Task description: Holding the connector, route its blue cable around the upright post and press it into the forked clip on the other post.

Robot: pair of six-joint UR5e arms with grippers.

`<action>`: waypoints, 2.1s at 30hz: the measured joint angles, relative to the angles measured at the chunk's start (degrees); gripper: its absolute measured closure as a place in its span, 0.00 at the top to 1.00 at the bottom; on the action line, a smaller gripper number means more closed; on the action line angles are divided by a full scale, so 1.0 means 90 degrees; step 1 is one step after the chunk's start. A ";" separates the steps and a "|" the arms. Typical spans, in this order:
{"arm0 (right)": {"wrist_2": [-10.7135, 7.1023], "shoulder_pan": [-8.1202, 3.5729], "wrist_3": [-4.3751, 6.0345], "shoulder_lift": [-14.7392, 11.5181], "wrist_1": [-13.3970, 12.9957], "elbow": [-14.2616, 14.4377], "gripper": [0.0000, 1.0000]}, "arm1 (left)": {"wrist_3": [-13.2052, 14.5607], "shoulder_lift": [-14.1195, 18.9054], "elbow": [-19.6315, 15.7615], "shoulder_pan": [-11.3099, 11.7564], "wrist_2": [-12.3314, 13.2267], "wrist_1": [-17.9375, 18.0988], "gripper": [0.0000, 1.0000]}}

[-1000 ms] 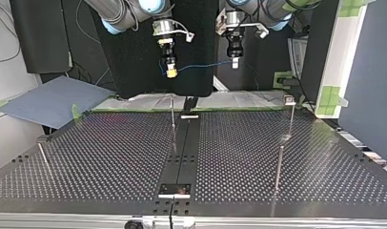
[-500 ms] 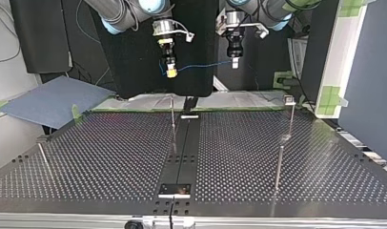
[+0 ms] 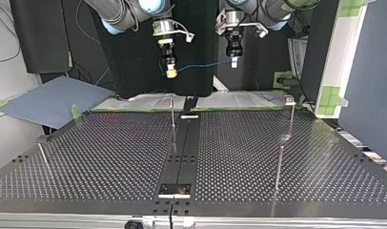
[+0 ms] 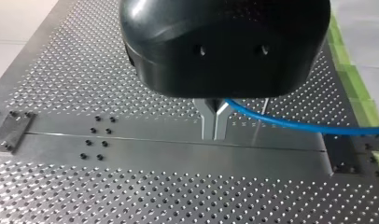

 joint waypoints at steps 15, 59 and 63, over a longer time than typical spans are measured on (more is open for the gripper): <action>0.0005 0.0000 0.0000 -0.0006 0.0000 -0.0015 0.00 | 0.0009 -0.0043 0.0004 -0.0030 -0.0001 -0.0007 0.00; 0.1891 0.1545 0.1222 0.1305 0.1114 -0.1090 0.00 | -0.0009 0.0391 -0.0205 -0.0571 0.0051 -0.0111 0.00; 0.2109 0.1527 0.1438 0.1096 0.1331 -0.1307 0.00 | -0.0071 0.0616 -0.0208 -0.0751 -0.0108 -0.0332 0.00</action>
